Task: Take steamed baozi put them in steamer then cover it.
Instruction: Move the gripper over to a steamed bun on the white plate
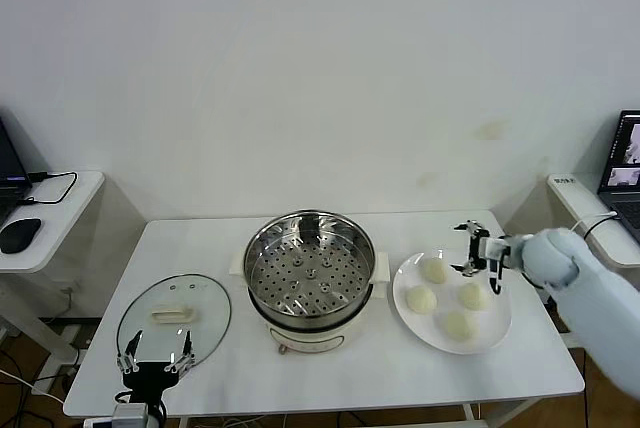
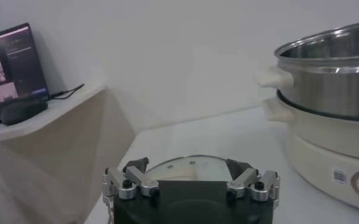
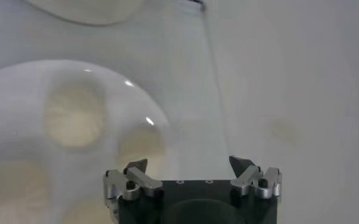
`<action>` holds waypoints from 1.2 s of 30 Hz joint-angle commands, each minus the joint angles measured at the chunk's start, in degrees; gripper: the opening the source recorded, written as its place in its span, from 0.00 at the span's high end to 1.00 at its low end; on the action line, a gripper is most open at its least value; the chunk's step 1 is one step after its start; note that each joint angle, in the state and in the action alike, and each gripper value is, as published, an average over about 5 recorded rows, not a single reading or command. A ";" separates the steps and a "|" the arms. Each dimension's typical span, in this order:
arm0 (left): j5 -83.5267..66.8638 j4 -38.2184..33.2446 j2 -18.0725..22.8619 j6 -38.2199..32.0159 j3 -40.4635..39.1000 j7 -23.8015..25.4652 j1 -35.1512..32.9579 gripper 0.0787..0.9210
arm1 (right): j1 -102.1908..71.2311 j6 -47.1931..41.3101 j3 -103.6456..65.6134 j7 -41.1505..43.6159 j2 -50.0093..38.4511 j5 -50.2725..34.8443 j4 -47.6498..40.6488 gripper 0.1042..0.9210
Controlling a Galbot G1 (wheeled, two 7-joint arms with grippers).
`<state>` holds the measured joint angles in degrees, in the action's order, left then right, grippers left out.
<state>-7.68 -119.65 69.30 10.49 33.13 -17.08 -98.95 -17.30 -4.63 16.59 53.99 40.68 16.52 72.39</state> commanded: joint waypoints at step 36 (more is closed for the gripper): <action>0.68 0.25 -0.94 0.43 2.00 0.11 1.02 0.12 | 11.55 4.10 15.80 3.39 15.40 6.00 -23.99 0.17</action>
<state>-7.07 -119.47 68.40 10.95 35.14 -16.99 -97.96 -6.22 -0.40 31.89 57.50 54.55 21.86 50.38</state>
